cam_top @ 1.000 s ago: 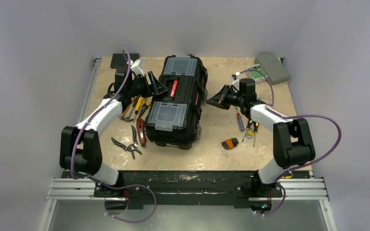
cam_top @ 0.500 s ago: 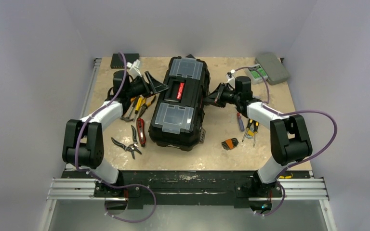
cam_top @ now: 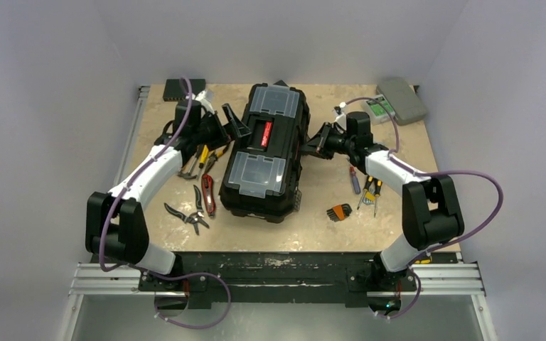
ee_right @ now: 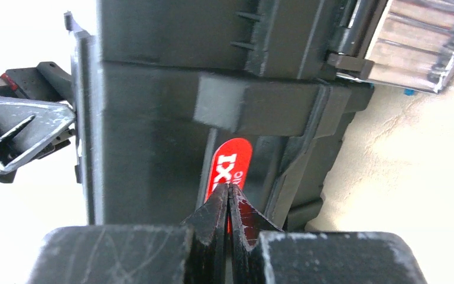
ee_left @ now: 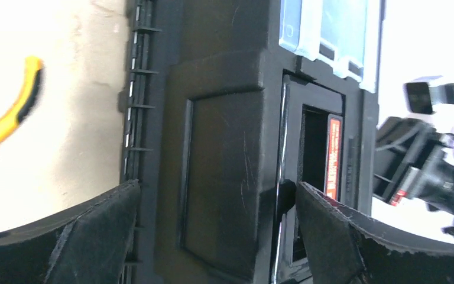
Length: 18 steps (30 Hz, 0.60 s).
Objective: Pack the tool kit
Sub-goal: Adjust the toolbox at the center of the board.
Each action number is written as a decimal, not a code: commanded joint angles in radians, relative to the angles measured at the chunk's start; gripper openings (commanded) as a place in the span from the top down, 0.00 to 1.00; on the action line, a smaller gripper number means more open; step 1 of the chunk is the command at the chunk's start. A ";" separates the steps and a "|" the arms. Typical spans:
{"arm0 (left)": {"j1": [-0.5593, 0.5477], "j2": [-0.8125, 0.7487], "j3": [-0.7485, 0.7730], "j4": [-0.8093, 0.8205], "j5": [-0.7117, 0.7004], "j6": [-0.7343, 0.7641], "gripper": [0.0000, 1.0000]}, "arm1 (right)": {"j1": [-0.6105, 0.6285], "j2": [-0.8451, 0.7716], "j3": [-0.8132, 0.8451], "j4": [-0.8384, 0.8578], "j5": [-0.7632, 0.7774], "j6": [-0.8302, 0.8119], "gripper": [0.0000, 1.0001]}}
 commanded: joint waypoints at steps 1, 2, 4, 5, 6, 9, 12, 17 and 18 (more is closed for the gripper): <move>-0.108 0.010 0.101 -0.469 -0.330 0.188 0.00 | -0.001 -0.073 0.041 -0.035 0.022 -0.041 1.00; -0.140 0.016 0.141 -0.508 -0.389 0.206 0.00 | -0.004 -0.081 0.038 -0.040 0.023 -0.043 1.00; -0.180 0.037 0.211 -0.578 -0.498 0.238 0.00 | -0.007 -0.100 0.034 -0.058 0.029 -0.054 1.00; -0.206 0.051 0.252 -0.607 -0.556 0.254 0.00 | -0.010 -0.116 0.031 -0.067 0.036 -0.061 1.00; -0.225 0.062 0.269 -0.630 -0.599 0.264 0.00 | -0.013 -0.123 0.029 -0.076 0.043 -0.067 1.00; -0.284 0.113 0.357 -0.720 -0.766 0.285 0.02 | -0.022 -0.159 0.020 -0.092 0.053 -0.077 1.00; -0.337 0.177 0.451 -0.855 -0.972 0.278 0.02 | -0.027 -0.185 0.021 -0.111 0.061 -0.092 1.00; -0.352 0.118 0.461 -0.851 -0.958 0.269 0.00 | -0.016 -0.217 0.100 -0.214 0.084 -0.134 0.93; -0.349 0.079 0.446 -0.813 -0.905 0.276 0.00 | -0.004 -0.220 0.126 -0.232 0.091 -0.130 0.89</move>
